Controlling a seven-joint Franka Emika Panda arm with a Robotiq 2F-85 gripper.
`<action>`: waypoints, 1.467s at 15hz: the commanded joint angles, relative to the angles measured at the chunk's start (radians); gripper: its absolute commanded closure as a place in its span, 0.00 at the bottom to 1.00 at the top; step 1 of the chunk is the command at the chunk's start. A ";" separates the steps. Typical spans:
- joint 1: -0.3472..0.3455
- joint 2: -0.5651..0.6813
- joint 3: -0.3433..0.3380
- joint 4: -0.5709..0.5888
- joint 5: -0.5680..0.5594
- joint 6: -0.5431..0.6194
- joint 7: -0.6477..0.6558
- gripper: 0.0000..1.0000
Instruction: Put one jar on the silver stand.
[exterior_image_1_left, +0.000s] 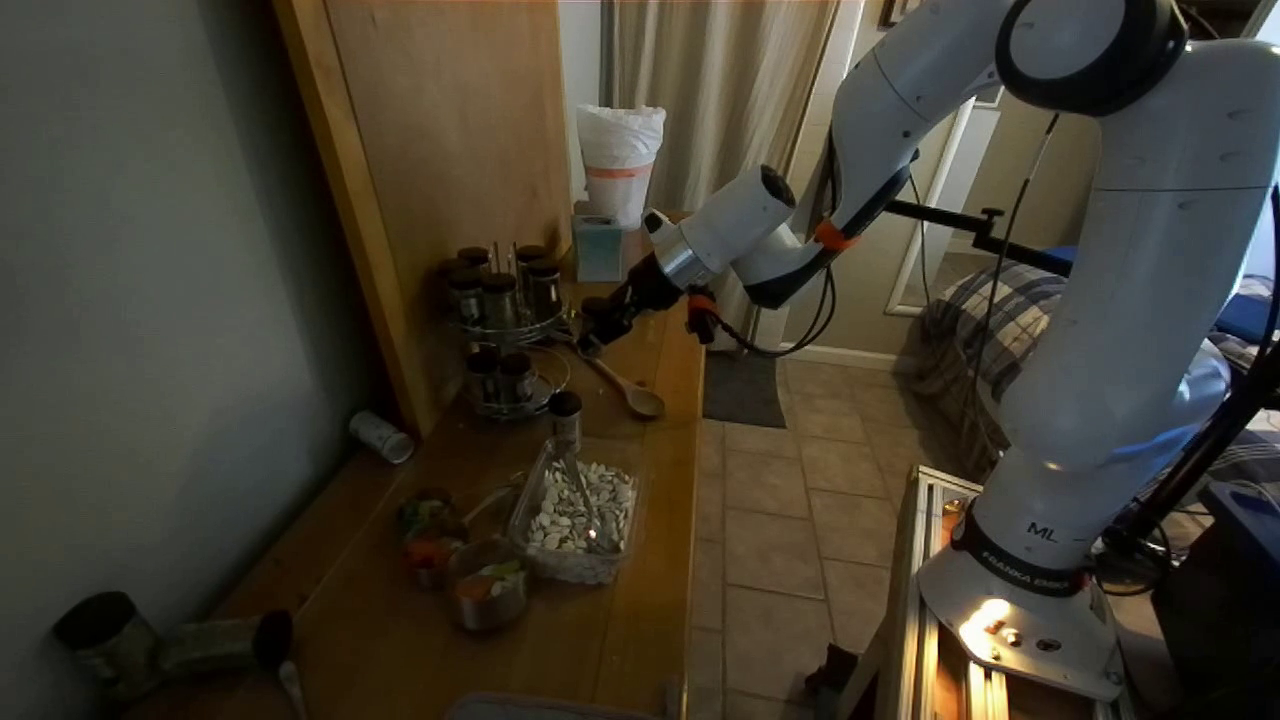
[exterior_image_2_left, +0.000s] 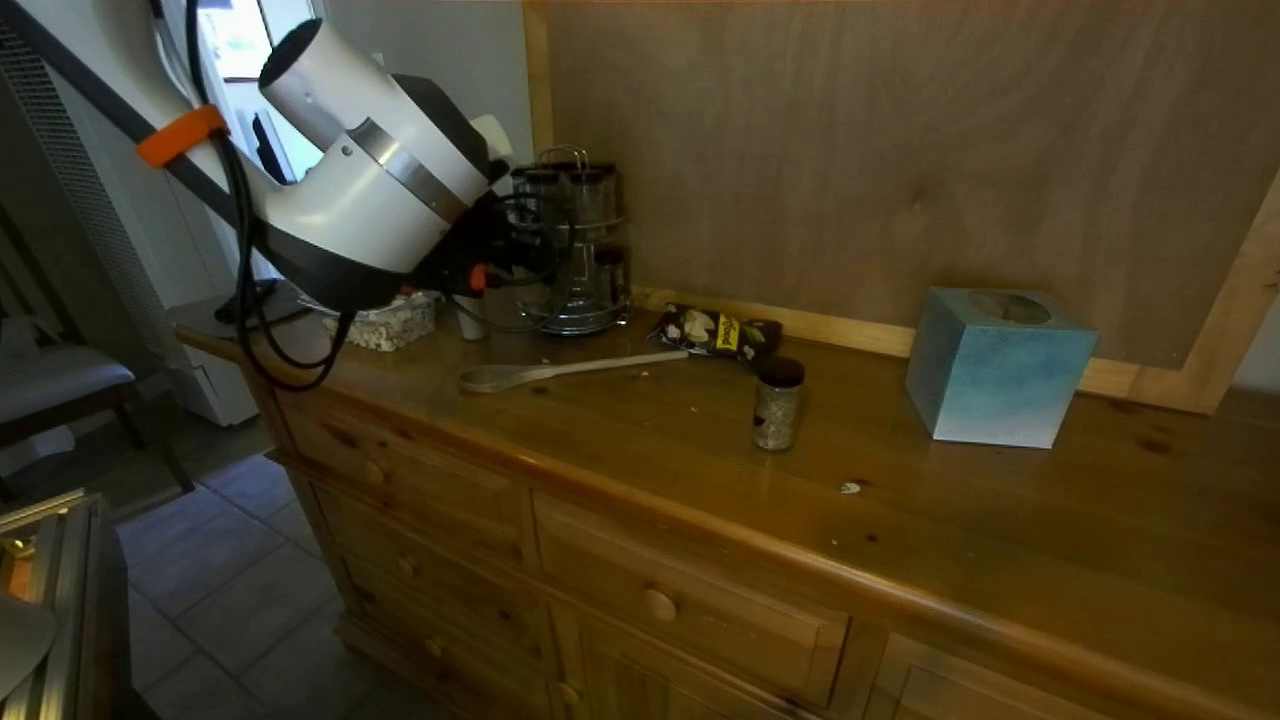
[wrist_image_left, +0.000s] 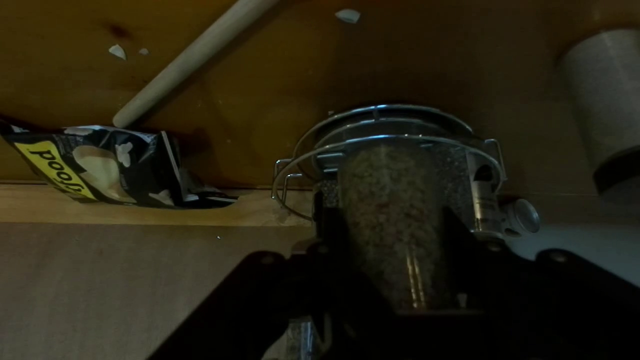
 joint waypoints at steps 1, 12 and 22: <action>0.000 0.000 0.000 0.000 0.000 0.000 0.000 0.52; 0.018 0.055 0.028 0.027 0.029 0.004 -0.017 0.77; -0.001 0.143 0.032 0.065 0.152 0.048 -0.149 0.77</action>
